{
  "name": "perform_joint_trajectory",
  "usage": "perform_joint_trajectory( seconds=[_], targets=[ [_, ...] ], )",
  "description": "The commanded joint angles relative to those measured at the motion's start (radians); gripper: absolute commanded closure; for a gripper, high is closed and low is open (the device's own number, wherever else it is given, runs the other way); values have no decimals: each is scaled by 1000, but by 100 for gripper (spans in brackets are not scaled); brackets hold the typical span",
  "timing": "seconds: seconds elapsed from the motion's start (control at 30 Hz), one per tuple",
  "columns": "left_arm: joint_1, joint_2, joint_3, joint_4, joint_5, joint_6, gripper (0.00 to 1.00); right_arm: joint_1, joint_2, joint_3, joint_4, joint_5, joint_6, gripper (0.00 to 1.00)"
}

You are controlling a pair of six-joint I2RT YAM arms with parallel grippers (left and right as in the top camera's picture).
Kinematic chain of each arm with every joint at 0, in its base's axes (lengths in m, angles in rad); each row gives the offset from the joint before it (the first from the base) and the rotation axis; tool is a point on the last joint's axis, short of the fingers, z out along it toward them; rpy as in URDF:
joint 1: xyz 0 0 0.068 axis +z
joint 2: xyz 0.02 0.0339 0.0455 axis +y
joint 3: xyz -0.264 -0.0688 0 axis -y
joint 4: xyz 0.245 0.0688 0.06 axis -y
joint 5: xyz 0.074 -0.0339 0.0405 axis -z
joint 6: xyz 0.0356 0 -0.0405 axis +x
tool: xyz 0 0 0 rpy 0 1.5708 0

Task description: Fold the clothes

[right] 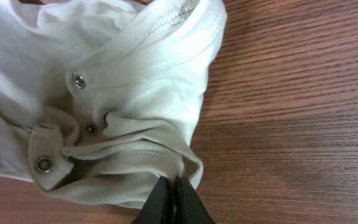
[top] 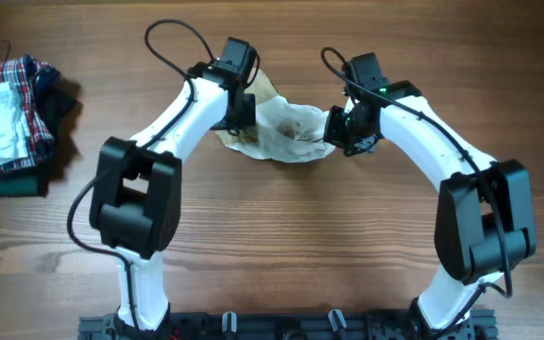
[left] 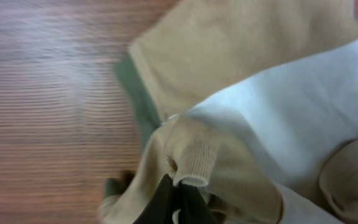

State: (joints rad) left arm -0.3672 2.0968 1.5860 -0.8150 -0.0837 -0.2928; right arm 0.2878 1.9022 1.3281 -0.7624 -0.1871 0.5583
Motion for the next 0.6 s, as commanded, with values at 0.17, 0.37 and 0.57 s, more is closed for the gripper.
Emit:
perform_joint_trajectory(
  seconds=[0.17,0.37,0.57],
  targets=[
    [42,-77,35,5,-75,-3,96,-79,22,4,12,-32,21,96],
    [50,-77,43,73,-75,-2,96,-101,22,29,50,-32,32,96],
    [51,-77,118,79,-75,-1,96,-125,22,36,96,-70,47,96]
  ],
)
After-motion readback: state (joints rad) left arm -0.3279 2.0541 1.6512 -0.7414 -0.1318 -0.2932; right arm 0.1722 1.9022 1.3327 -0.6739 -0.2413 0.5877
